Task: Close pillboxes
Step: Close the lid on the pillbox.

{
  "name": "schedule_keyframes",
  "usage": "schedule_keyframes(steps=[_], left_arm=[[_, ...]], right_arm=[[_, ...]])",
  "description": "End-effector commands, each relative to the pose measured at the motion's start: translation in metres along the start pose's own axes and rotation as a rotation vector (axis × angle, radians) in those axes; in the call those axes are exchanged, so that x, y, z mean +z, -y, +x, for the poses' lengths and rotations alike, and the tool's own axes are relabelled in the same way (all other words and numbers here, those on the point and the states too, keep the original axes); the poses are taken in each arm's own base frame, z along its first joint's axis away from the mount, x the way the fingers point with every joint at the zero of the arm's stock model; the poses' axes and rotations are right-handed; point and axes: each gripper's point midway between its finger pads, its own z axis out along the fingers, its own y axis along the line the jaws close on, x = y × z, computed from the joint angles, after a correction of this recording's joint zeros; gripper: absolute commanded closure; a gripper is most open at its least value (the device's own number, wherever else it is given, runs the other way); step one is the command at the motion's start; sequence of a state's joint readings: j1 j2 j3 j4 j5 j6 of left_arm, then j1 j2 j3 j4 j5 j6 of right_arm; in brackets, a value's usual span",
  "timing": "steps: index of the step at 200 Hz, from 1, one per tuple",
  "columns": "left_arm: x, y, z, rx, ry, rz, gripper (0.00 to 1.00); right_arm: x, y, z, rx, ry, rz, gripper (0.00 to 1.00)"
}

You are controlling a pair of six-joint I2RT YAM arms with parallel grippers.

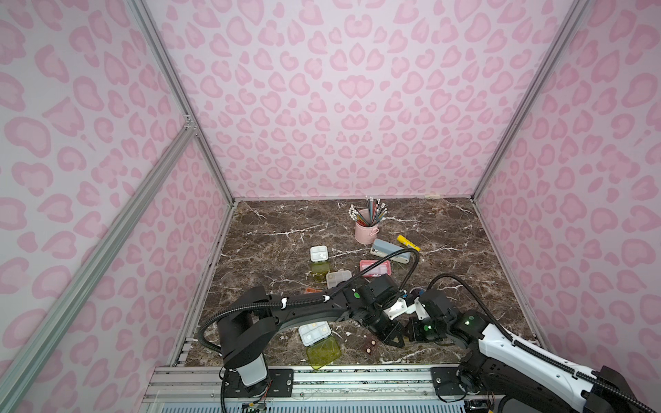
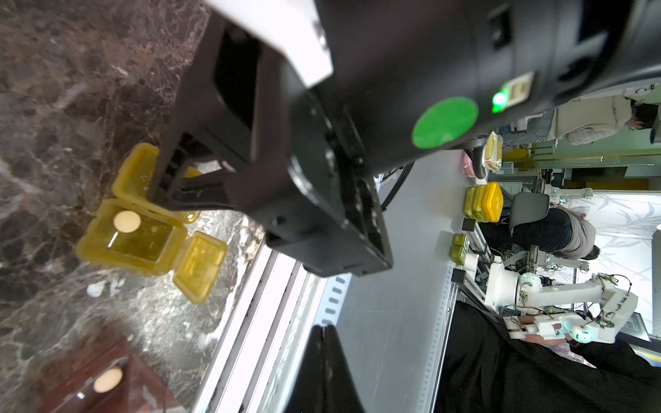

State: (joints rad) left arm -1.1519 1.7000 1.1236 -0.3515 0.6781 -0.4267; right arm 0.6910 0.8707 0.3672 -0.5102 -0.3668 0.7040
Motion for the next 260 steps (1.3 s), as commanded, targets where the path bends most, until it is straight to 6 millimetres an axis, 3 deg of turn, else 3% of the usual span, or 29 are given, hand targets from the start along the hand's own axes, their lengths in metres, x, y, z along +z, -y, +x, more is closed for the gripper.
schedule_keyframes(steps=[1,100,260], left_arm=[[0.001,-0.002,-0.005,0.002,0.038,-0.004,0.97],[0.016,-0.015,-0.005,-0.033,0.033,-0.018,0.97],[0.022,-0.038,-0.002,-0.051,-0.012,-0.138,0.97]], right_arm=[[0.0,0.015,0.008,0.031,-0.016,0.065,1.0],[-0.003,0.016,0.006,0.039,-0.005,0.065,1.0],[-0.002,0.015,0.005,0.036,-0.008,0.056,1.0]])
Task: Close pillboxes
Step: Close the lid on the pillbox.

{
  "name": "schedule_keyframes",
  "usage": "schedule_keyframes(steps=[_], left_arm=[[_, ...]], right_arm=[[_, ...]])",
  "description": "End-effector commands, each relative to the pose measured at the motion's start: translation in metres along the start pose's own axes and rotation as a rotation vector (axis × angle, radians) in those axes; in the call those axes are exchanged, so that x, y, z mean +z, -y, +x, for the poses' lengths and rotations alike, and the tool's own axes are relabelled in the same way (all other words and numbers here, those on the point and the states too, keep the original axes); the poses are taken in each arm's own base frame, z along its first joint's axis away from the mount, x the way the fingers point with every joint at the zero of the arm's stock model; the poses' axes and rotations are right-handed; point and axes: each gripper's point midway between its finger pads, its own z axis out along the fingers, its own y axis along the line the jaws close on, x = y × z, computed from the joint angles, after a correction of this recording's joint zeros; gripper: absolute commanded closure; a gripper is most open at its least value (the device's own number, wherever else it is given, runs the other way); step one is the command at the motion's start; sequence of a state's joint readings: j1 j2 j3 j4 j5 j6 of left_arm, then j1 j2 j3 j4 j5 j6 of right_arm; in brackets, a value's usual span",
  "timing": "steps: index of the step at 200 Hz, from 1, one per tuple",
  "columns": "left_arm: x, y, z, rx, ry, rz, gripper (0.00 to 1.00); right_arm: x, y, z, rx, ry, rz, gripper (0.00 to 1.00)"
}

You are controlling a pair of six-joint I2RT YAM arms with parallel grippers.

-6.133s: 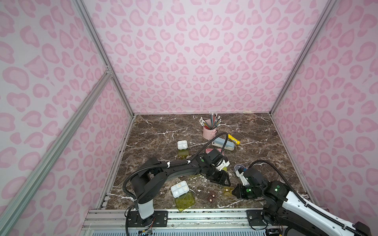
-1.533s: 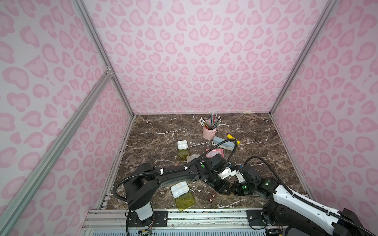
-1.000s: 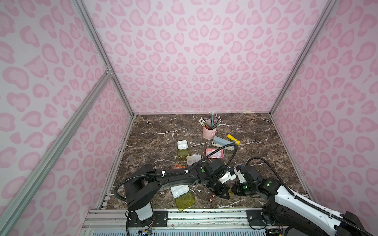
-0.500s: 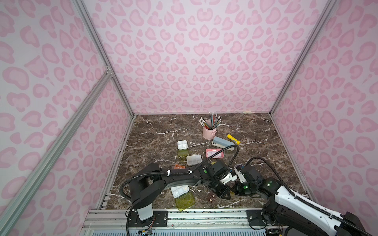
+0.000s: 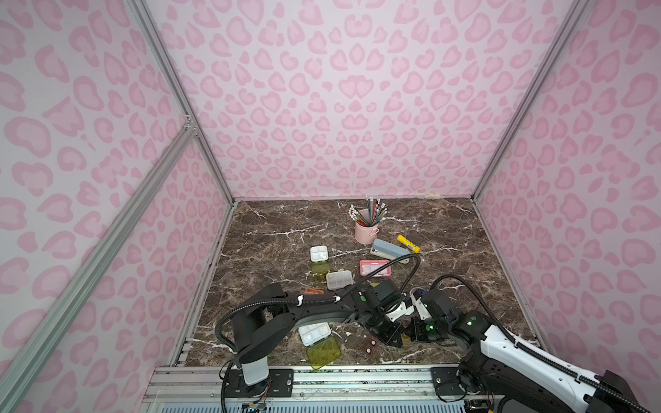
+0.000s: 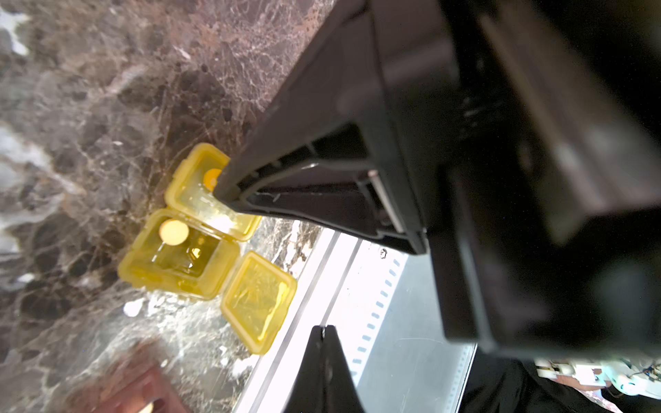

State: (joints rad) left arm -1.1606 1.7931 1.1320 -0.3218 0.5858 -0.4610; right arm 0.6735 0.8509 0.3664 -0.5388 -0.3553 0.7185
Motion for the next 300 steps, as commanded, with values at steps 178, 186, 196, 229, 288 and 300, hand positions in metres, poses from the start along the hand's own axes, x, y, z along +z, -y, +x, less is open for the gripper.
schedule_keyframes(steps=[178,186,196,229,288,300], left_arm=[[-0.004,-0.033,-0.026,-0.098,0.075,-0.135,0.97],[-0.004,-0.034,-0.026,-0.099,0.076,-0.136,0.97],[-0.003,-0.034,-0.027,-0.101,0.076,-0.137,0.97],[-0.001,-0.036,-0.028,-0.108,0.07,-0.141,0.97],[0.002,-0.04,-0.027,-0.124,0.07,-0.153,0.97],[0.002,-0.041,-0.027,-0.127,0.07,-0.154,0.97]], right_arm=[[0.002,0.008,0.007,0.008,-0.016,0.023,1.0],[0.002,0.008,0.007,0.007,-0.014,0.021,1.0],[0.002,0.008,0.006,0.007,-0.014,0.021,1.0],[0.002,0.007,0.006,0.007,-0.013,0.018,1.0],[0.002,0.007,0.006,0.008,-0.01,0.017,1.0],[0.002,0.007,0.006,0.01,-0.009,0.015,1.0]])
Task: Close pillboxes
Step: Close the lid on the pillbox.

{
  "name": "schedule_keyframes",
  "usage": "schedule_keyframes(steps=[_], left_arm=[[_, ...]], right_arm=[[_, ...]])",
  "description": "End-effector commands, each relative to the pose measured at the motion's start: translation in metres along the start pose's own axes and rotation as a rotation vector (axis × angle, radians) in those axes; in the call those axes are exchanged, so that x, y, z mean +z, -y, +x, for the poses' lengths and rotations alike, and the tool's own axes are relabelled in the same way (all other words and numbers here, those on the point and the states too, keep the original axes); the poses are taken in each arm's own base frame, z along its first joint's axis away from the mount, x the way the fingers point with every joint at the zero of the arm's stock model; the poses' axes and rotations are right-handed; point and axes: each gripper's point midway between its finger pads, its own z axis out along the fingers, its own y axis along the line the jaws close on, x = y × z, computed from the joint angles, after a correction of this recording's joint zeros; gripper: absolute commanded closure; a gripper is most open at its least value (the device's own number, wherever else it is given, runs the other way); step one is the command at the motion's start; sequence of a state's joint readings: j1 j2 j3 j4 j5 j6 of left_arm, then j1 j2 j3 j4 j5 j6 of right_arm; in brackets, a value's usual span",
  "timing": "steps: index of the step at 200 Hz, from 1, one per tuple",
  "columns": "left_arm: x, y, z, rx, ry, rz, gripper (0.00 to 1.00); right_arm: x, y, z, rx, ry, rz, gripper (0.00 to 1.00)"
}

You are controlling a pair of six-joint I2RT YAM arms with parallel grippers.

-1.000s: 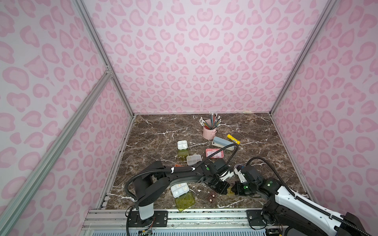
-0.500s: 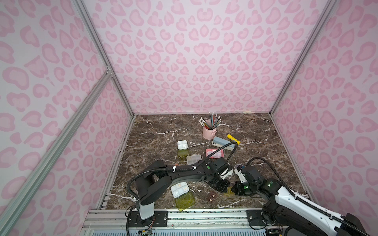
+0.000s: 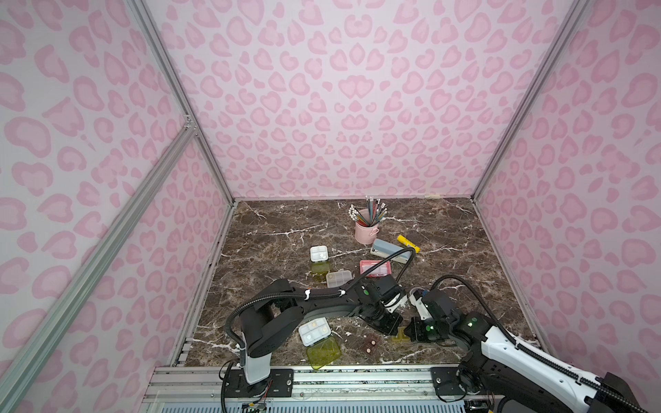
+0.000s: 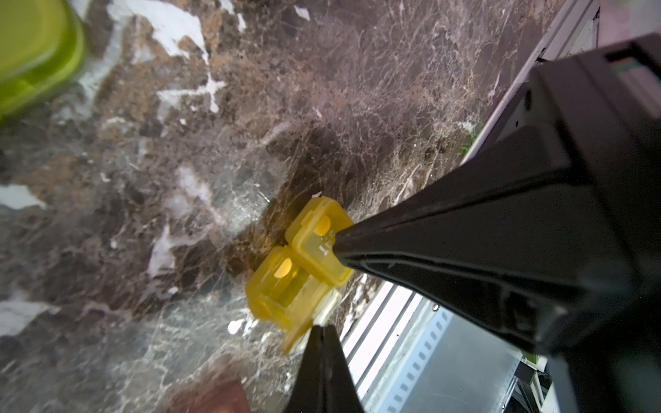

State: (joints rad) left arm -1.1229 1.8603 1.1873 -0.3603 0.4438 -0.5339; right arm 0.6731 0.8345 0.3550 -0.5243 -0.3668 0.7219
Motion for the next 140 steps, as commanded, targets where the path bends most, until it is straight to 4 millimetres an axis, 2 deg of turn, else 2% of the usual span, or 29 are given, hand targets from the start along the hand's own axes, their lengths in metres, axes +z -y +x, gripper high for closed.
schedule_keyframes(steps=[1,140], left_arm=[[0.001,0.0006,-0.0052,-0.001,0.017,0.0,0.97],[0.0094,-0.0039,-0.0041,-0.021,-0.001,-0.004,0.97]], right_arm=[[0.0016,0.0094,0.0057,0.01,-0.016,0.036,1.0],[0.0018,0.0081,0.0057,0.011,-0.013,0.026,1.0]])
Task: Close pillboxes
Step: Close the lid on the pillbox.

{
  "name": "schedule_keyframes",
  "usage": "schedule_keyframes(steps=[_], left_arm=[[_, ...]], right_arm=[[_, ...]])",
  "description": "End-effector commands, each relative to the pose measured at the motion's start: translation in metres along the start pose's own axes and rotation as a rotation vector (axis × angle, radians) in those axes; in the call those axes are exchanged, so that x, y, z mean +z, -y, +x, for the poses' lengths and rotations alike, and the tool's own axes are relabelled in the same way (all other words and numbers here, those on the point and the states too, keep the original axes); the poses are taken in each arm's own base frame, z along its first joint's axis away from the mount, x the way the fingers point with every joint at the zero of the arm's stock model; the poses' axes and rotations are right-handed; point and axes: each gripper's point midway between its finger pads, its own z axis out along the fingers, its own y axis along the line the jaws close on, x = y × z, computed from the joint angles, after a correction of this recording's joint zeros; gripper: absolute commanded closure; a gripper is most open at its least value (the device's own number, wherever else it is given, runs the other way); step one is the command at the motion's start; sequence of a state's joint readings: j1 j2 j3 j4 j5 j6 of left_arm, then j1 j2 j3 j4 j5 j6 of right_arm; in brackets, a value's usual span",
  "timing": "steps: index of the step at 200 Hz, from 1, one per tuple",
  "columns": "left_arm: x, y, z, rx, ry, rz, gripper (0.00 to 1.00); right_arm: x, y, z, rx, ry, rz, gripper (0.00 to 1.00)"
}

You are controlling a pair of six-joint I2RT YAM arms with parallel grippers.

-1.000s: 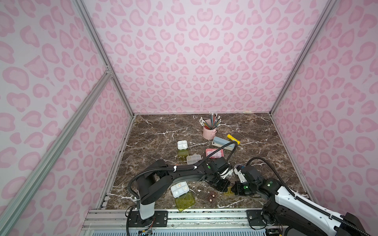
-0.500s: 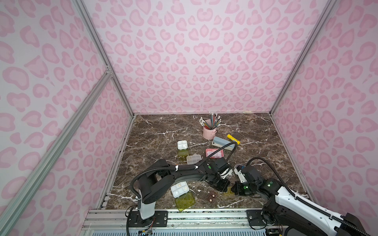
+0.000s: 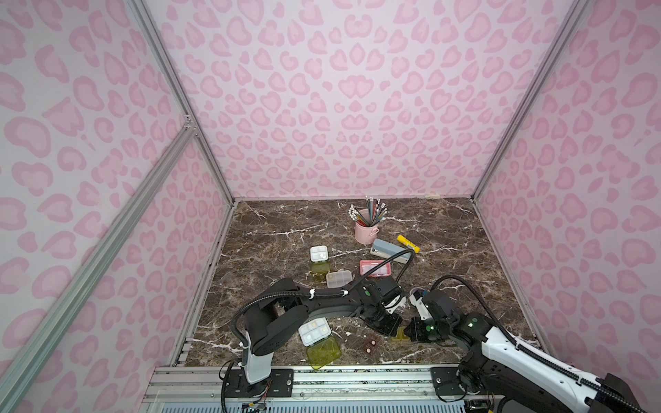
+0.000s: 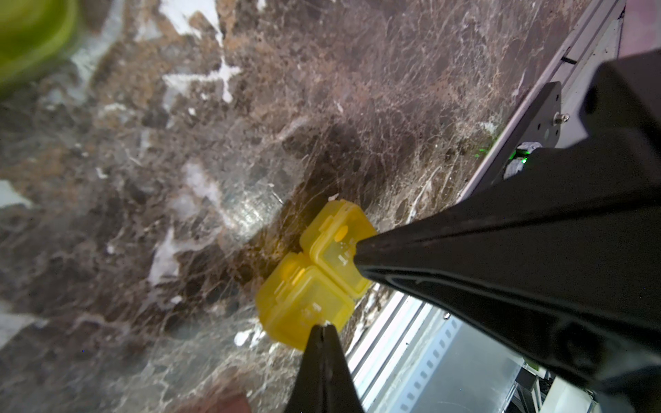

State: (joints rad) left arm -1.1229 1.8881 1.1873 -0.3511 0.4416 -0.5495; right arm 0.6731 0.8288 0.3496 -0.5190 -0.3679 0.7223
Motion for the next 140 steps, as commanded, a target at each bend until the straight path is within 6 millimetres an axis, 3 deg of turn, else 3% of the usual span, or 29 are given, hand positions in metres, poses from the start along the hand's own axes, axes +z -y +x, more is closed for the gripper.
schedule_keyframes(steps=[1,140], left_arm=[[0.0009,0.0023,-0.0058,0.003,0.013,0.007,0.97],[0.0048,0.0016,-0.0049,-0.001,0.001,0.012,0.97]], right_arm=[[0.0015,0.0082,0.0057,0.012,-0.017,0.031,1.0],[0.0019,0.0092,0.0074,0.012,-0.021,0.03,1.0]])
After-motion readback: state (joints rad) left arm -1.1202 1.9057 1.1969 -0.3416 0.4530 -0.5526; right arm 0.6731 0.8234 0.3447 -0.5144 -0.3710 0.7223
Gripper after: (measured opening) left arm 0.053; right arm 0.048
